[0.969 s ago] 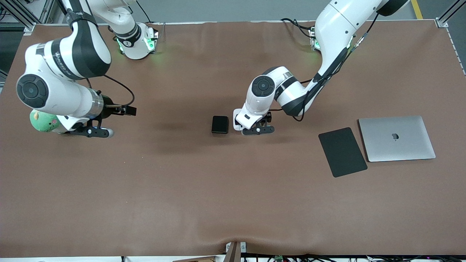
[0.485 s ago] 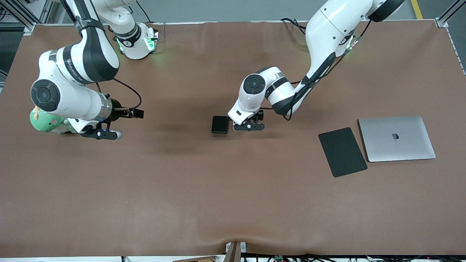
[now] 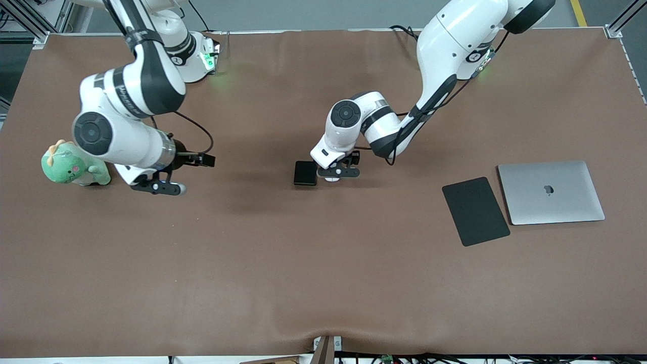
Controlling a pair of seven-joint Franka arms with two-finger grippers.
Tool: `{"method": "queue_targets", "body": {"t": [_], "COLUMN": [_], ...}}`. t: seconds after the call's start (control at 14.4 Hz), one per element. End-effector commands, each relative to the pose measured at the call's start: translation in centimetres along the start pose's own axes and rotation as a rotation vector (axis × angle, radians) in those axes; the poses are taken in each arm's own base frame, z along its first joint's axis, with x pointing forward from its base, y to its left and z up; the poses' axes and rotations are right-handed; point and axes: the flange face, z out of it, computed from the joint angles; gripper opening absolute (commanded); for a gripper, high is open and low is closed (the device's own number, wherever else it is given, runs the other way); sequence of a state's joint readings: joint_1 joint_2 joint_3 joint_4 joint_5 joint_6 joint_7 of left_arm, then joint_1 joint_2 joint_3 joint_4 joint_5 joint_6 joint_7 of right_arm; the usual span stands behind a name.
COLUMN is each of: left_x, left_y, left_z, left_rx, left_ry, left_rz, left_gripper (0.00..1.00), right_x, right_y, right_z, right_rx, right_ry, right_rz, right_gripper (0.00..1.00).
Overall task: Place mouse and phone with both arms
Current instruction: 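Lower the left gripper onto the mouse while the right gripper reaches the phone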
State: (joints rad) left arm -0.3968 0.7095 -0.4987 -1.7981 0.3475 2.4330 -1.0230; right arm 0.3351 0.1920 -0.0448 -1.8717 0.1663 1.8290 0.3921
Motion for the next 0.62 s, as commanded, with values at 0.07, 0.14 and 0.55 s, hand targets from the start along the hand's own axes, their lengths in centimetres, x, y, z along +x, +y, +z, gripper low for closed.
{"method": "queue_targets", "body": {"t": [0.07,0.14,0.55], "left_x": [-0.2,-0.4,-0.6], "left_y": [0.7,0.9,1.3], "left_z": [1.1,1.2,2.7], "left_rx": [-0.004,-0.002,0.003], "left_ry": [0.014,0.015,0.003], "left_rz": [-0.011,-0.003,-0.001], "left_gripper": [0.87,0.86,0.63], "right_x": [-0.3,-0.5,-1.4], "right_y": [-2.5,-3.1,-7.0], "right_z": [1.5,1.8,4.3], "right_rx": [0.002,-0.001,-0.012], "right_ry": [0.011,0.011,0.032], "right_rz": [0.020,0.028,0.025], "right_gripper": [1.00,1.00,1.00]}}
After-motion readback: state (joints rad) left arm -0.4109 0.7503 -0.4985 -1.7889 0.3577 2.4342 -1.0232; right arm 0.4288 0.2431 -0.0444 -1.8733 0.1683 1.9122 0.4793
